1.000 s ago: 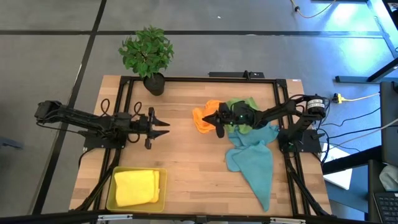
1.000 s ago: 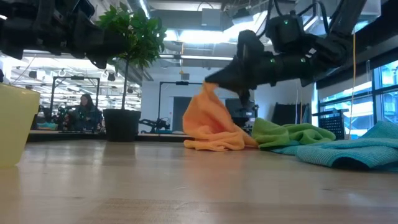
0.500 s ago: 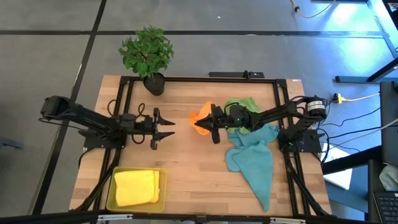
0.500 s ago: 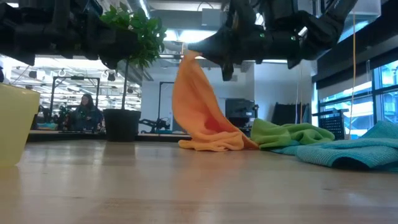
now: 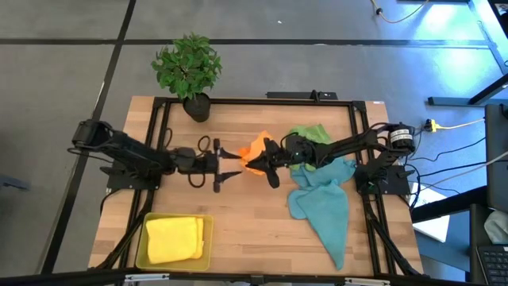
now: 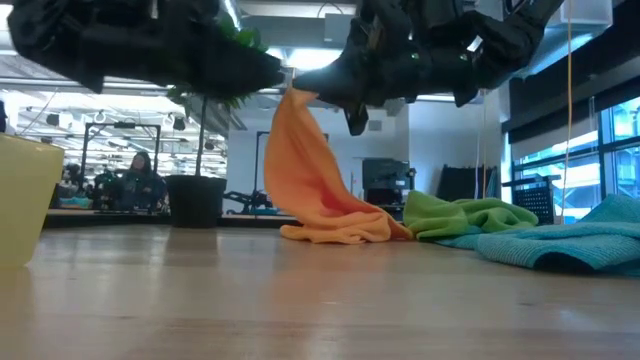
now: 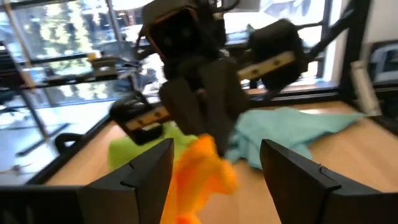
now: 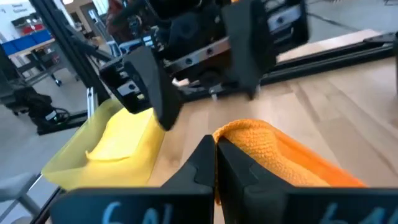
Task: Fold microfiber towels
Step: Fold the orange microfiber cloth
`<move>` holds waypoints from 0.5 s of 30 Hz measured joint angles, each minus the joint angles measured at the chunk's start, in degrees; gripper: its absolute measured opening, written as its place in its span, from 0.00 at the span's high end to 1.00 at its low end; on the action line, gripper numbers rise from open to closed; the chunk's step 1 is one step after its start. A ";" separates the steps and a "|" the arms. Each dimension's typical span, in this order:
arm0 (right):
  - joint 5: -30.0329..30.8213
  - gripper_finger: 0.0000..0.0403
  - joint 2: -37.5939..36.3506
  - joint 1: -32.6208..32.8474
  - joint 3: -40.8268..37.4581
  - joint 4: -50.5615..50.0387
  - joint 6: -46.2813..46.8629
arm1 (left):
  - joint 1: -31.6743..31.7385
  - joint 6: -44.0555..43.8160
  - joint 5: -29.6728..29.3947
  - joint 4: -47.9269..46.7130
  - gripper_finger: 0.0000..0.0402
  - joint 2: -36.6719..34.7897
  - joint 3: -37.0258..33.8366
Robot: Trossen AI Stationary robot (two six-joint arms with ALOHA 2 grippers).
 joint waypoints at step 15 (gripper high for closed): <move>-0.33 0.99 0.01 1.23 0.00 -0.67 -0.92 | -0.08 6.79 2.67 -30.53 0.43 0.56 13.63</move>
